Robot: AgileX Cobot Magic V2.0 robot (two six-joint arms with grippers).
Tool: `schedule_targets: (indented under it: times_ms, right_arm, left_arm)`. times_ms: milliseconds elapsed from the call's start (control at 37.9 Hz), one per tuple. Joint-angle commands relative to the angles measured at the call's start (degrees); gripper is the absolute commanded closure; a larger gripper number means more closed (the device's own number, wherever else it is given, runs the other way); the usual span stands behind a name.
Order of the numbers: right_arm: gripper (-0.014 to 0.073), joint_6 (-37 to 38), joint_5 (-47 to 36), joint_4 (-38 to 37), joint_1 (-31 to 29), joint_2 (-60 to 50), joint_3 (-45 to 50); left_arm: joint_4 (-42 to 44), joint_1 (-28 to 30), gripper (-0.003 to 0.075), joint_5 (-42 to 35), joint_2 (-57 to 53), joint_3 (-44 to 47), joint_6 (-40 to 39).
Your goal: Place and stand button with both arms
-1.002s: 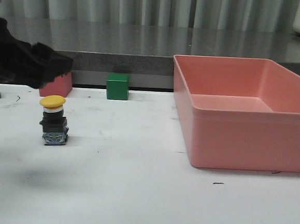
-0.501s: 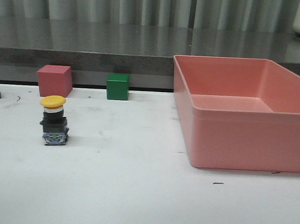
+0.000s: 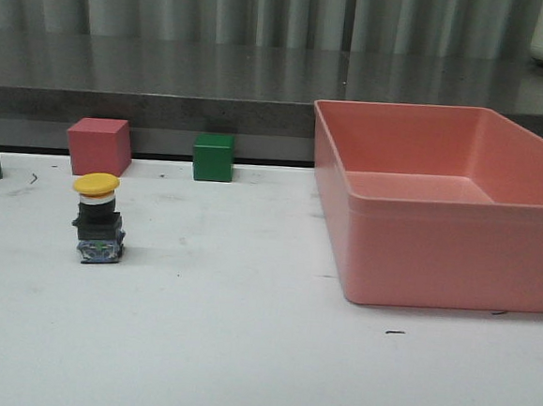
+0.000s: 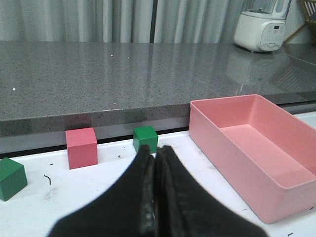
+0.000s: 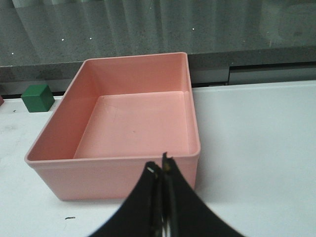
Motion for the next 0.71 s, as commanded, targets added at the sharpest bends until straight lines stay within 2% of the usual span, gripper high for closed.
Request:
schedule_targets:
  times_ms: [0,686]
  right_arm:
    - [0.0664,-0.4,-4.7,-0.3,-0.2,0.7,-1.5]
    - [0.0664,-0.4,-4.7,-0.3,-0.2,0.7,-1.5]
  left_arm:
    - [-0.7,-0.4,0.0741,-4.2,0.2,-1.4,-0.4]
    - [0.2,-0.4,0.0741,-4.7,0.2,-0.3,-0.5]
